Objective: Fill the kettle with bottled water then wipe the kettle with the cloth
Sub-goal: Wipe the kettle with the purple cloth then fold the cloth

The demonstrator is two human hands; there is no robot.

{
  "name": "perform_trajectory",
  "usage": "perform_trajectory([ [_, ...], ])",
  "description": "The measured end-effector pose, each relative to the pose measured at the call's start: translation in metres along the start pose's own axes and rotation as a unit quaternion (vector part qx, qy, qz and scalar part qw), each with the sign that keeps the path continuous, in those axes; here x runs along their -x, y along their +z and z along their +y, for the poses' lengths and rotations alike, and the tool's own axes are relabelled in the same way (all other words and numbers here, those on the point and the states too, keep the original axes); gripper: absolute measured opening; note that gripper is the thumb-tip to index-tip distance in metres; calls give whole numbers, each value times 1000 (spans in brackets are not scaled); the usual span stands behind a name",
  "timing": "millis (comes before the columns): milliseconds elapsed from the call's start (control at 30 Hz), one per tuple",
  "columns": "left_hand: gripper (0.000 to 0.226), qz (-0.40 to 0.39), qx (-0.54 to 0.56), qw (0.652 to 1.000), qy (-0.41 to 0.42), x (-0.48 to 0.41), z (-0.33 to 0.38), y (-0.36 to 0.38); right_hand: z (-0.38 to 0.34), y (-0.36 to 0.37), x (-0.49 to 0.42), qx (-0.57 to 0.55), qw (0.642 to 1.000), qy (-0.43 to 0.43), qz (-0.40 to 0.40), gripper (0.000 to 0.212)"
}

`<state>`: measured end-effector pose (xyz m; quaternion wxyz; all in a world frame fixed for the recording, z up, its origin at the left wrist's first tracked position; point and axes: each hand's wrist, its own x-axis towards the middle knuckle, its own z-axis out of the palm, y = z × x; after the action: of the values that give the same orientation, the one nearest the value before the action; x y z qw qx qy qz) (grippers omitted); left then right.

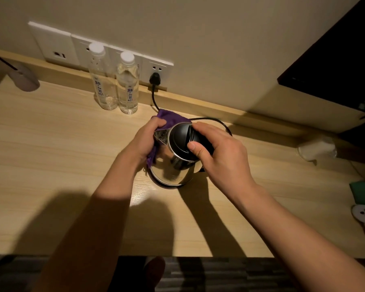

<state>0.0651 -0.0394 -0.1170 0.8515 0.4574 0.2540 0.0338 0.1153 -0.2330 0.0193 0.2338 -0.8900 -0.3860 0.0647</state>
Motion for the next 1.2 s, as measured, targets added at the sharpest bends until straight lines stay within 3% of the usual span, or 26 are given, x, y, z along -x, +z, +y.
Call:
perform_trajectory([
  [167, 50, 68, 100, 987, 108, 42, -34, 12, -1, 0, 1, -1, 1000, 6, -1, 43],
  [267, 48, 144, 125, 977, 93, 73, -48, 22, -1, -2, 1, -2, 1000, 6, -11, 44],
  [433, 42, 206, 206, 956, 34, 131, -38, 35, -5, -4, 2, 1, 1000, -2, -22, 45],
  [533, 58, 170, 291, 941, -10, 171, -18, 27, -11, -7, 2, 10, 999, 4, -39, 45],
  [667, 33, 103, 369, 924, 11, 215, 22, 16, -39, -9, 15, 6, 1000, -9, 4, 43],
  [733, 32, 95, 372, 923, 17, 228, 41, 9, -59, 0, 28, -92, 995, -18, 27, 47],
  [800, 36, 88, 361, 928, 18, 239, 61, 5, -85, 6, 36, -274, 959, 64, -33, 59],
  [833, 39, 83, 352, 932, 16, 243, 70, 2, -97, 9, 37, -367, 919, 110, -90, 59],
  [933, 53, 80, 311, 947, -10, 249, 92, -11, -119, 28, 32, -538, 797, 178, -209, 31],
  [967, 54, 86, 291, 952, -24, 250, 98, -18, -125, 35, 30, -553, 785, 182, -212, 24],
  [1100, 42, 128, 196, 970, -68, 244, 121, -57, -147, 66, 14, -536, 799, 202, -183, 19],
  [1200, 35, 183, 132, 973, -49, 231, 132, -97, -165, 90, -7, -542, 792, 217, -175, 19],
])
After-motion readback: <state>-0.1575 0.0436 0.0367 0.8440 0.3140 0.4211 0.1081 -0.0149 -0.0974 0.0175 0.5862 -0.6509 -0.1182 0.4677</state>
